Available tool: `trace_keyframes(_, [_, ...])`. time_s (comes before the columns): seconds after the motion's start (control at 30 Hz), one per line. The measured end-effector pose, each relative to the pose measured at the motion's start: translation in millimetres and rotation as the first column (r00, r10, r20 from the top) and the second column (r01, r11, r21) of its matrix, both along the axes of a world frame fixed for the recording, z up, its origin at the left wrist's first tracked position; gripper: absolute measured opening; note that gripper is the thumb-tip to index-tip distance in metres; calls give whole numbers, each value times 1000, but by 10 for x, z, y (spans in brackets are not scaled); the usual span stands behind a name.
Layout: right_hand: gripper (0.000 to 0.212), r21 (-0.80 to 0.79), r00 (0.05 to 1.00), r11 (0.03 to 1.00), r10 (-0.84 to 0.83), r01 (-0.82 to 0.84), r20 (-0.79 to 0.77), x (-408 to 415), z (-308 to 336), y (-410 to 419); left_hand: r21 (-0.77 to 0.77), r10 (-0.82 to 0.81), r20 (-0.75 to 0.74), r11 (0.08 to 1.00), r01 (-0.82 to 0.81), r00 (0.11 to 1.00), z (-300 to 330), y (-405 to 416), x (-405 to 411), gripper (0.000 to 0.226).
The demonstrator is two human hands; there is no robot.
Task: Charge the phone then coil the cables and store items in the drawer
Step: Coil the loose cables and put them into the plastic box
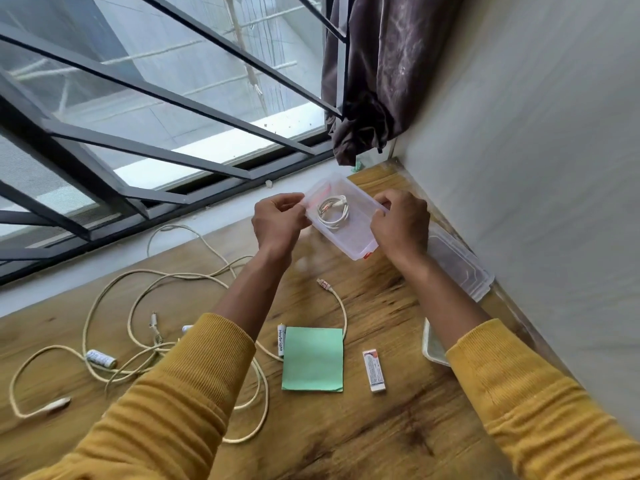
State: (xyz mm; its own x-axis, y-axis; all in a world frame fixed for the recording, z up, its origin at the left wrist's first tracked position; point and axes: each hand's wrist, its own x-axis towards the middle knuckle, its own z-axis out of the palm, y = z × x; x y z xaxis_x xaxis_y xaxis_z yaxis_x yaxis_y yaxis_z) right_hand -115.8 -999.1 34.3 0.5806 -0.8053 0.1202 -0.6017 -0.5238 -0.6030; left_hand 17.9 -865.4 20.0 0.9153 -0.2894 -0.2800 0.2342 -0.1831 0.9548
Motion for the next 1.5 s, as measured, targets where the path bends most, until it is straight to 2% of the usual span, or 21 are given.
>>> trace_keyframes(0.23, [24,-20,986,992,126,-125,113,-96,113,556,-92,124,12,988,-122,992,183,833,-343,10])
trace_keyframes(0.53, [17,-42,915,935,354,-353,195,-255,208,1783,-137,228,-4,964,-226,974,372,2533,-893,23])
trace_keyframes(0.8, [22,25,815,833,533,-552,225,-433,60,2702,38,229,-47,973,-227,972,229,3735,-1375,12])
trace_keyframes(1.1, [26,95,712,716,654,-692,256,-251,71,3654,103,390,15,915,-390,920,99,4729,-1536,13])
trace_keyframes(1.5, [33,320,755,685,612,-655,235,134,-145,4684,235,465,-44,865,-444,884,-79,5685,-1391,7])
